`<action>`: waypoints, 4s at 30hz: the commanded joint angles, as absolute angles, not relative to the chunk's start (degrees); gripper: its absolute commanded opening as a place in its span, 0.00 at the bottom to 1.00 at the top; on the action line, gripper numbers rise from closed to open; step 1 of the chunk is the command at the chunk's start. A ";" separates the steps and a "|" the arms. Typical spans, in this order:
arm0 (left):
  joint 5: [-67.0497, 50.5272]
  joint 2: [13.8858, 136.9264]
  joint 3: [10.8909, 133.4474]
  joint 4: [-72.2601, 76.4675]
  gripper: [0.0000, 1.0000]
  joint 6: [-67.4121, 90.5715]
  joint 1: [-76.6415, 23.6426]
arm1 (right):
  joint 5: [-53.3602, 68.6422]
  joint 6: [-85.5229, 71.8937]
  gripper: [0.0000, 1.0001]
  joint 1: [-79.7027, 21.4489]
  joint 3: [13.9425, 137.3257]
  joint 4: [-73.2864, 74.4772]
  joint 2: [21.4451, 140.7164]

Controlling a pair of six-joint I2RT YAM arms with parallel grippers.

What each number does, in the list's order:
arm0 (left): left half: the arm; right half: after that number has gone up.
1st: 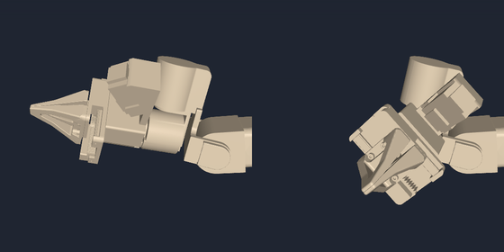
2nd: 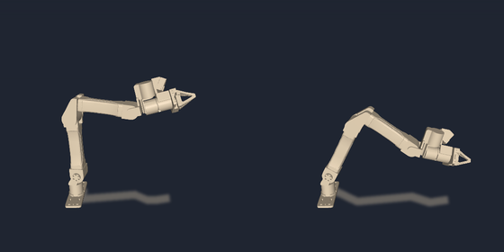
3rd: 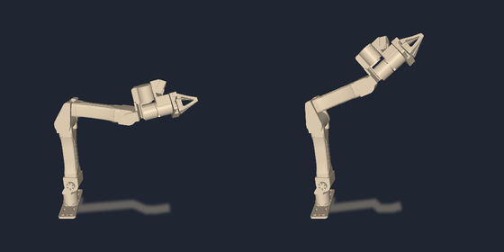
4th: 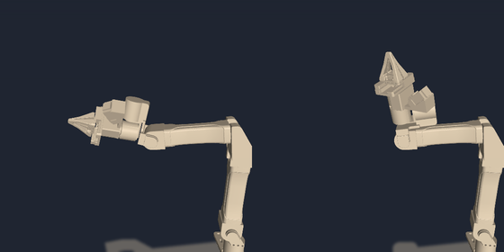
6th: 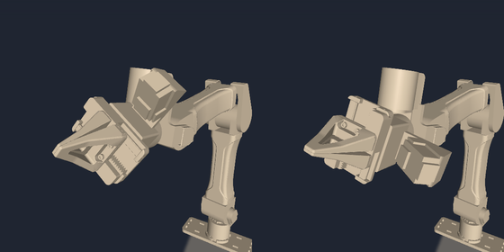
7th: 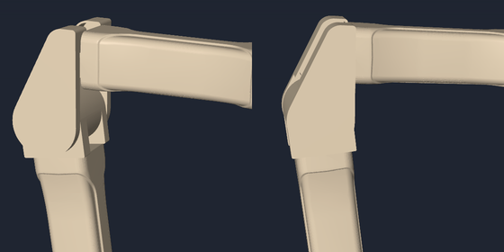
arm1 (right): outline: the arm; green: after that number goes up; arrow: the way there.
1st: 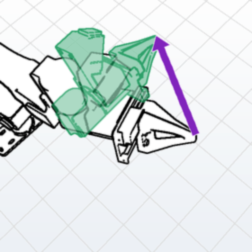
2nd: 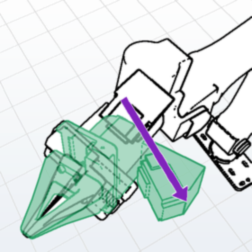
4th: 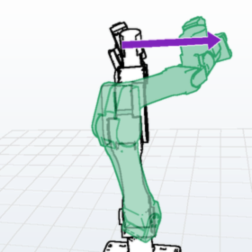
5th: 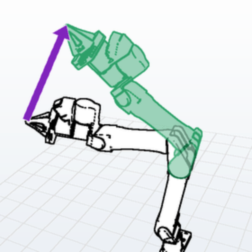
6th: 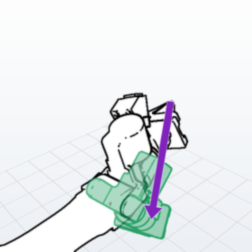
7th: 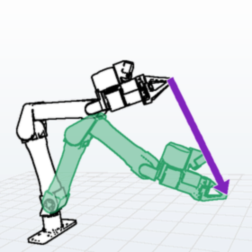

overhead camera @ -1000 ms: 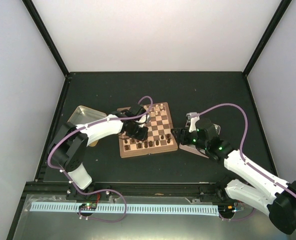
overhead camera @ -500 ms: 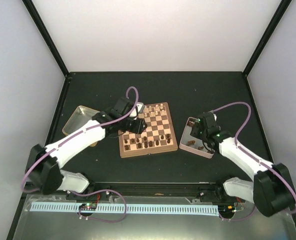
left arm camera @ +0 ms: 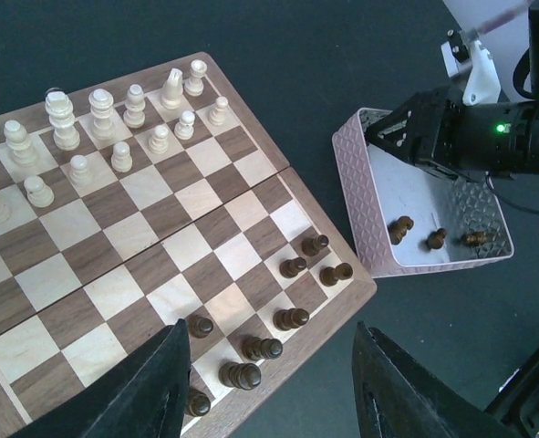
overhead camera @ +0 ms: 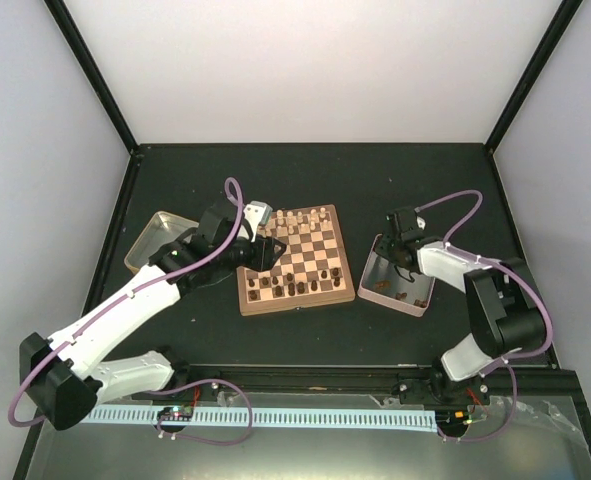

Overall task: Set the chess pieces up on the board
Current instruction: Pick up the chess piece from the storage box.

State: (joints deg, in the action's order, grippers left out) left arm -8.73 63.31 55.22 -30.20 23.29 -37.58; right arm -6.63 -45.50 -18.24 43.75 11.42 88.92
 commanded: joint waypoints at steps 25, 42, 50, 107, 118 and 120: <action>-11.00 64.81 55.83 -29.96 0.51 22.76 -37.30 | -7.79 -48.78 0.41 -18.02 48.44 17.49 89.44; -11.60 63.98 55.42 -30.23 0.51 22.69 -37.25 | -11.99 -52.29 0.48 -18.10 54.97 23.41 99.34; -12.34 64.22 55.11 -29.63 0.51 22.80 -37.25 | -12.53 -55.04 0.40 -18.19 50.63 28.17 92.47; -14.42 62.18 53.88 -28.74 0.52 21.72 -36.82 | -15.71 -56.13 0.34 -21.83 48.01 30.84 92.30; -14.53 62.00 53.83 -28.98 0.54 22.41 -36.79 | -14.88 -52.15 0.06 -21.88 48.43 29.58 91.27; -14.94 61.76 53.95 -28.96 0.55 22.89 -36.74 | -14.36 -50.21 0.03 -22.16 47.36 28.24 87.79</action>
